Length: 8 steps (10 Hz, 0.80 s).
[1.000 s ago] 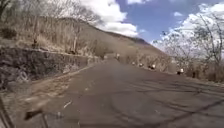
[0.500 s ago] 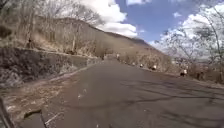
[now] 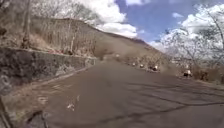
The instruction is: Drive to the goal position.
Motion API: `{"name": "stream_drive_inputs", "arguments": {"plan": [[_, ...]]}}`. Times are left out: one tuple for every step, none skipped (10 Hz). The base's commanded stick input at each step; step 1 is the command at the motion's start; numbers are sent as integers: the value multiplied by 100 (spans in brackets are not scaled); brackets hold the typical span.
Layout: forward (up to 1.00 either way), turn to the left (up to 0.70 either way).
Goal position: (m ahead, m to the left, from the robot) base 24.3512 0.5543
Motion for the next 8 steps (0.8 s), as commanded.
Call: {"name": "stream_drive_inputs", "arguments": {"plan": [[70,0],[70,0],[70,0],[70,0],[70,0],[70,0],[70,0],[70,0]]}}
